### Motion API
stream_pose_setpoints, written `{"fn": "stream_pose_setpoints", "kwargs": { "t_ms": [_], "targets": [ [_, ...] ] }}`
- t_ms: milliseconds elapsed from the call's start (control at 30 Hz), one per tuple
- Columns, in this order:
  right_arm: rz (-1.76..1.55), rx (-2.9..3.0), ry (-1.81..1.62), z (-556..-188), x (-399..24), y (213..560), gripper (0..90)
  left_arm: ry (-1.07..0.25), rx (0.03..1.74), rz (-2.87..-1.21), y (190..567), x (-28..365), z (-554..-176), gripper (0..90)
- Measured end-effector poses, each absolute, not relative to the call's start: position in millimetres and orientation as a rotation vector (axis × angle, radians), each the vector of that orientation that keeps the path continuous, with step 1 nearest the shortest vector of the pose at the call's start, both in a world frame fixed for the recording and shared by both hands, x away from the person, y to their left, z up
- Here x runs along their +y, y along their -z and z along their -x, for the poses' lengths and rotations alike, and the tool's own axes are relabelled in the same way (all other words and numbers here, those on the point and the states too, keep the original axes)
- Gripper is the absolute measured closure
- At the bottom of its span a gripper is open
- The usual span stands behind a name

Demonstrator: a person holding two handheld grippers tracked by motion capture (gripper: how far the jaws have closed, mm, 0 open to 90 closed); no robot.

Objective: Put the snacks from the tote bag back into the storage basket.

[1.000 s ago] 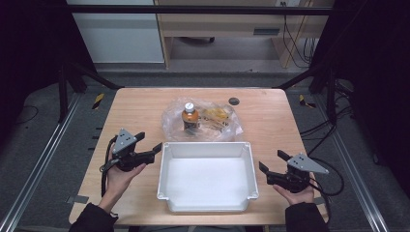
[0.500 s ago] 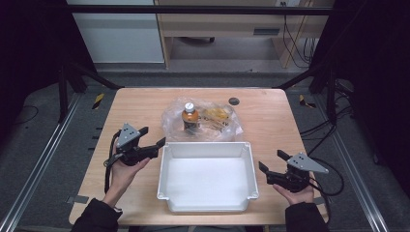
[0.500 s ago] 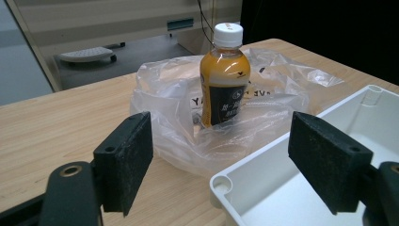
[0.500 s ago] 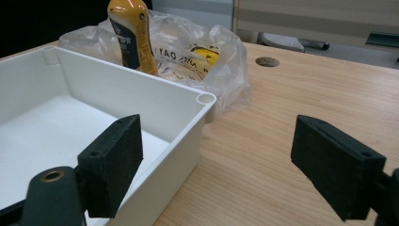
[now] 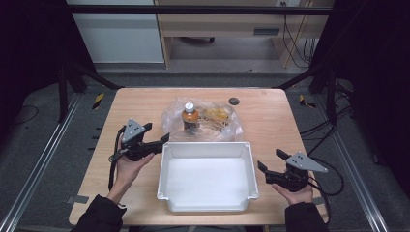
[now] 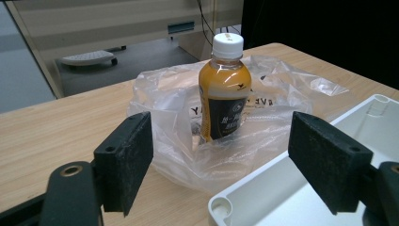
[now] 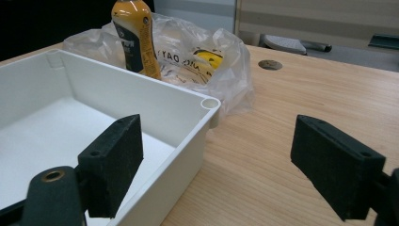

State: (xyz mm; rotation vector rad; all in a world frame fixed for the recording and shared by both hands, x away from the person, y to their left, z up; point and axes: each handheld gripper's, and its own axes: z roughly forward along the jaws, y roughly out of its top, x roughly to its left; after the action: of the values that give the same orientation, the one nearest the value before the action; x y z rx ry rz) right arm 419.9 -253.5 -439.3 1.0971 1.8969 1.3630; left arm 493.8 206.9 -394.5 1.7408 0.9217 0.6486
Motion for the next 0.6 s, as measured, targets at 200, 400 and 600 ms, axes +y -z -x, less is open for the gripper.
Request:
{"fn": "stream_pose_setpoints", "kwargs": {
  "t_ms": [200,400,600],
  "targets": [
    [-1.095,1.901,-1.362,-420,-253,439,17.5,-0.655,0.926,-1.737,393,203,-499,22.5],
    [-1.099,1.903,-1.364,-421,-252,439,17.4,-0.651,0.921,-1.736,392,198,-504,22.8],
    [-1.094,1.907,-1.362,-421,-251,439,17.4,-0.66,0.92,-1.744,392,192,-510,22.9]
  ]
}}
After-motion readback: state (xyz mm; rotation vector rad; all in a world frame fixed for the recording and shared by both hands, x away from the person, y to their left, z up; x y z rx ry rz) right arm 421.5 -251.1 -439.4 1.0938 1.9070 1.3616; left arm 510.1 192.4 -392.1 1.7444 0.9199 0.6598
